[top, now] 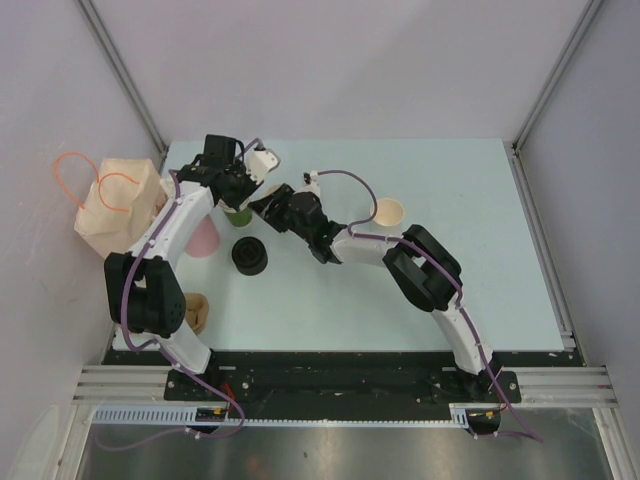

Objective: Pack the takeout coffee

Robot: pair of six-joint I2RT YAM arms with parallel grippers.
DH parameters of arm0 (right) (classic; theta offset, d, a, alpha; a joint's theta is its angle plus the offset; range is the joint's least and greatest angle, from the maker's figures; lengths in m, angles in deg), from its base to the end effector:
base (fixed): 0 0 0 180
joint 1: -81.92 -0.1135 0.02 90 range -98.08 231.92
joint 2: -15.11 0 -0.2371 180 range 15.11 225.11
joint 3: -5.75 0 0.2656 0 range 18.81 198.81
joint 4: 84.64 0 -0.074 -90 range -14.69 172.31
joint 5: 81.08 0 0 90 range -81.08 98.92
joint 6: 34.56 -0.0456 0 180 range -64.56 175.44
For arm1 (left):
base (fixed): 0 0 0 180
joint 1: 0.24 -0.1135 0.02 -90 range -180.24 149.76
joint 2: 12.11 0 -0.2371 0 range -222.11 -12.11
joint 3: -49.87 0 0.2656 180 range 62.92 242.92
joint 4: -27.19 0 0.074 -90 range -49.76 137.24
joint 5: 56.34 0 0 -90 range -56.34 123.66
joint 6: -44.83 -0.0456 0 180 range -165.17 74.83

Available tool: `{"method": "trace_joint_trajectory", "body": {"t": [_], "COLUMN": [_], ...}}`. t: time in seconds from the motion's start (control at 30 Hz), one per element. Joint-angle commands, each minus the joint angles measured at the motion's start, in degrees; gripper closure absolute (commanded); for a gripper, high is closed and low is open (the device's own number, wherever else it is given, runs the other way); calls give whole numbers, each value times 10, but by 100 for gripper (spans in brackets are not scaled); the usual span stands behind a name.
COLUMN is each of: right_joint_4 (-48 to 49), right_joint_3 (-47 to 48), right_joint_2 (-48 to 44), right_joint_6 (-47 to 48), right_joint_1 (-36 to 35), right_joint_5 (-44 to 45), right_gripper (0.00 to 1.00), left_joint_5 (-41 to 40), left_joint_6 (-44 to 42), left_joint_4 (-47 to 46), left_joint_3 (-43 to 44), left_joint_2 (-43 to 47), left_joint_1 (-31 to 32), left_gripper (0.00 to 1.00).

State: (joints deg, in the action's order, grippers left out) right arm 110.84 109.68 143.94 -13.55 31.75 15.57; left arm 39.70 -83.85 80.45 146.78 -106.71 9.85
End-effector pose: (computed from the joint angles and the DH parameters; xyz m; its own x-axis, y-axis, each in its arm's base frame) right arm 0.3418 0.4015 0.1669 -0.6813 0.6307 -0.3714 -0.1494 0.3769 0.9141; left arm 0.3729 -0.0712 0.2679 -0.4472 0.7108 -0.5429 0.6648 0.6702 0.3299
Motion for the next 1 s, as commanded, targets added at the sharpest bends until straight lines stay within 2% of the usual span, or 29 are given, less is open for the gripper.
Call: {"method": "trace_joint_trajectory", "body": {"t": [0.0,0.43,0.97], "right_joint_4": [11,-26,-45], "right_joint_3": [26,95,99], "right_joint_2": [-1,47,60], "right_joint_6": [-20,-34,-47], "right_joint_1": [6,10,11], "right_joint_5": [8,5,8], "right_gripper": [51,52,55], "left_joint_5": [-8,12,27], "left_joint_6": [-17,-11,-14], "left_joint_4": [-7,-7,-6], "left_joint_3": [13,6,8], "left_joint_2": [19,21,37], "left_joint_1": [-3,-2,-2], "left_gripper": [100,100,100]}}
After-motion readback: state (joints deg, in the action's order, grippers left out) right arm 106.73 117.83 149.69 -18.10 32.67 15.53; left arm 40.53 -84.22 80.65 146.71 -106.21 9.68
